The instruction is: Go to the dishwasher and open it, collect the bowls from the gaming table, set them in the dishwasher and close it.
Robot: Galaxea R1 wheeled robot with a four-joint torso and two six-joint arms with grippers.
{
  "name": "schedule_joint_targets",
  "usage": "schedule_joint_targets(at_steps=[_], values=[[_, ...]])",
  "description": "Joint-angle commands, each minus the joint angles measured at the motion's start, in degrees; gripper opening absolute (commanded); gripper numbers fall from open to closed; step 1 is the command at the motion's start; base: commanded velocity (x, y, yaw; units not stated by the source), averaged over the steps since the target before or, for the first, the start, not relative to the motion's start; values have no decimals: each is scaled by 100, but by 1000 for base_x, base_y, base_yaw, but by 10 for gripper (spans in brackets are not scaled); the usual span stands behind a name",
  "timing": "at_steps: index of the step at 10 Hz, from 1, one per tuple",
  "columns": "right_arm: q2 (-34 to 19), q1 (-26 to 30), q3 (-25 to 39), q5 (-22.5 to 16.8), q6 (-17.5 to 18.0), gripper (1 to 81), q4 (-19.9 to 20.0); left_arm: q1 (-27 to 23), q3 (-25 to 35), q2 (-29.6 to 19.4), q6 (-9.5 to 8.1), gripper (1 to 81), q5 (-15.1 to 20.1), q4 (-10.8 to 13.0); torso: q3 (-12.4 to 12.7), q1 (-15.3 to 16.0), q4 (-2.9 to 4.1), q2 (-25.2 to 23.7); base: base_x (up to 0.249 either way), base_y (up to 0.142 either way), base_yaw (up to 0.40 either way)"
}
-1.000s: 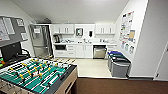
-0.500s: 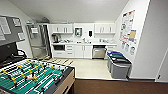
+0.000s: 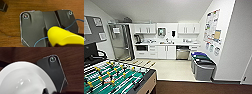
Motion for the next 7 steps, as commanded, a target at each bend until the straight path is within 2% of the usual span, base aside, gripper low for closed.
schedule_joint_targets(at_steps=[1,2,7], values=[[-32,261,17,-271,-6,10,-57,-295,10,-23,36,10,265,29,0,0,0,0,171,-76,0],[-32,261,17,-262,-6,10,-57,-295,10,-23,36,10,257,29,0,0,0,0,170,-66,0],[-32,261,9,-262,-6,10,-57,-286,10,-23,36,10,257,20,0,-2,0,0,178,0,0]])
